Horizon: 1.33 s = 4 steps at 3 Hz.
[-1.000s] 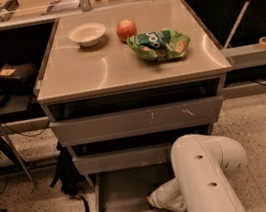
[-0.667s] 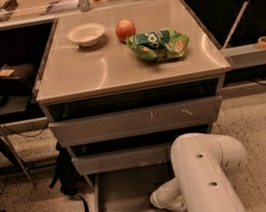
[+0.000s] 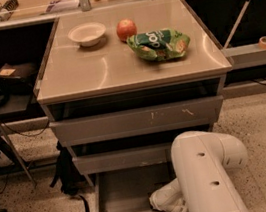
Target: Pick rxbar blueberry from bottom drawer and place on counter
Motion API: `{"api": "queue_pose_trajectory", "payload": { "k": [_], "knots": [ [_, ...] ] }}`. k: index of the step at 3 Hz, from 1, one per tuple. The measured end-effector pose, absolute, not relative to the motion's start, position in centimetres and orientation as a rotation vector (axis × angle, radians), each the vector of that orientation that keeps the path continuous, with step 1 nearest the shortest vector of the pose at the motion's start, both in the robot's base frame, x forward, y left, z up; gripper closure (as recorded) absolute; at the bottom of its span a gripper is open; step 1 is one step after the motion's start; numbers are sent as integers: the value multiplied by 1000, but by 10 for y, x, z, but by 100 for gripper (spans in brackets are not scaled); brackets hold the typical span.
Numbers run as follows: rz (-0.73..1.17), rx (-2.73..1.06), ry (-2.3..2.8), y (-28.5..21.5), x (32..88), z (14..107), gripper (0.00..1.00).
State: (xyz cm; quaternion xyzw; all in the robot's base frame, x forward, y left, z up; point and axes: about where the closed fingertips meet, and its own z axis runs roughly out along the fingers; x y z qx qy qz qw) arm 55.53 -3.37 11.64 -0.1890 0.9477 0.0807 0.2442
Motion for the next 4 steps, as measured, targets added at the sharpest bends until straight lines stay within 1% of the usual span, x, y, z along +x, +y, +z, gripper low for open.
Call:
{"api": "queue_pose_trajectory", "payload": {
  "k": [1, 2, 3, 4],
  "knots": [
    [219, -391, 2542, 5, 550, 180, 100],
    [260, -290, 2490, 64, 534, 269, 100],
    [273, -228, 2487, 109, 488, 338, 100],
    [244, -239, 2518, 113, 451, 348, 100]
  ]
}}
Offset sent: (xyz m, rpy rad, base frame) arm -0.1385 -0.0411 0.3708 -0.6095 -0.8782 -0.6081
